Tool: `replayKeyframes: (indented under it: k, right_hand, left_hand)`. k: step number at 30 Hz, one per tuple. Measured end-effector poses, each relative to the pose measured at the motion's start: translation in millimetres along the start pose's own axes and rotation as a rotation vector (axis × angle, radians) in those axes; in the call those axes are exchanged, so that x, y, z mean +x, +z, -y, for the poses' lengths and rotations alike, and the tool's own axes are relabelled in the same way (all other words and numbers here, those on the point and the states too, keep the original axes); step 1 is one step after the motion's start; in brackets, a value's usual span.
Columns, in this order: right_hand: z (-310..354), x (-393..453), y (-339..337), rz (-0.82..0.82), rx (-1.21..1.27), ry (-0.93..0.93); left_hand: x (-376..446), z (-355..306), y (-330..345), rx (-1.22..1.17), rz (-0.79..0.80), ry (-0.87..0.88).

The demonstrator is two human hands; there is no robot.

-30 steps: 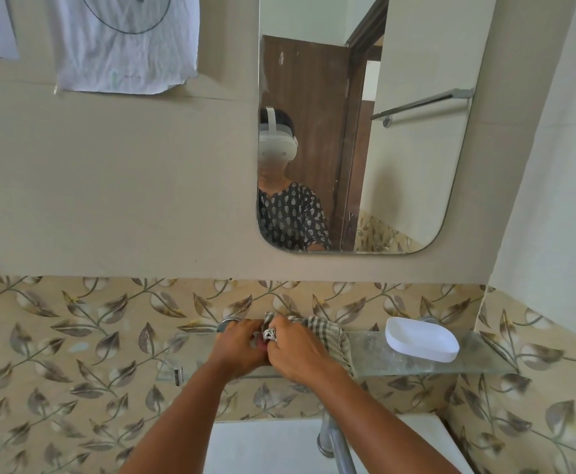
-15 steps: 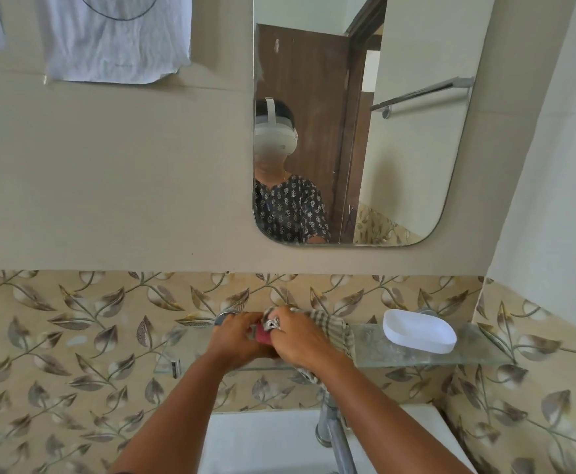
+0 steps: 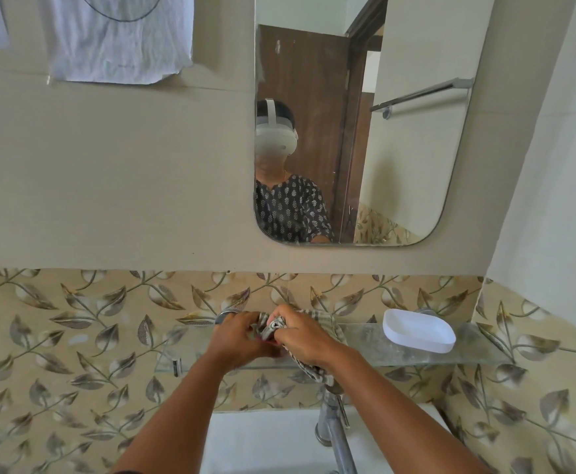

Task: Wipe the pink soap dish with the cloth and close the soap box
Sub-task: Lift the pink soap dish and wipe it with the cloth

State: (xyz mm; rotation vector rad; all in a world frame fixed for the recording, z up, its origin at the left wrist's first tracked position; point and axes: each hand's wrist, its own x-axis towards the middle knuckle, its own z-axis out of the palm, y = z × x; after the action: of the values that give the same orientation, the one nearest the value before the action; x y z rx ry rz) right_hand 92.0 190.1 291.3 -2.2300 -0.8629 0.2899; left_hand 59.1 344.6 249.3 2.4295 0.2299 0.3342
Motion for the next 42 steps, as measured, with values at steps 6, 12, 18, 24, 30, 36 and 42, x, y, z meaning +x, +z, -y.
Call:
replayKeyframes:
  k: [6,12,18,24,30,36,42]
  right_hand:
    - [-4.2,-7.4,-10.2,0.013,0.062,-0.022]
    - [-5.2,-10.3,-4.3,0.030,0.011,-0.022]
    - [5.4,-1.8,11.5,0.007,-0.226,0.006]
    - [6.8,0.5,15.3,-0.042,-0.313,0.044]
    - [9.9,1.3,13.7,-0.111,-0.481,0.027]
    - [8.4,-0.2,8.7,-0.177,-0.568,0.054]
    - [-1.1,-0.7,2.1,-0.215,-0.597,0.071]
  left_hand:
    - [-2.1,-3.1,-1.3,0.032,-0.012,0.026]
    - [0.2,-4.2,-2.7,0.098,0.034,-0.010]
    - [6.0,1.4,-0.2,0.132,0.005,0.001]
    - [7.0,3.6,1.2,0.128,-0.010,-0.003]
    - [4.7,1.9,2.2,0.102,-0.035,0.012]
    - [3.2,0.8,1.5,0.025,-0.018,-0.006]
    - [2.4,0.9,1.6,0.020,0.006,0.006]
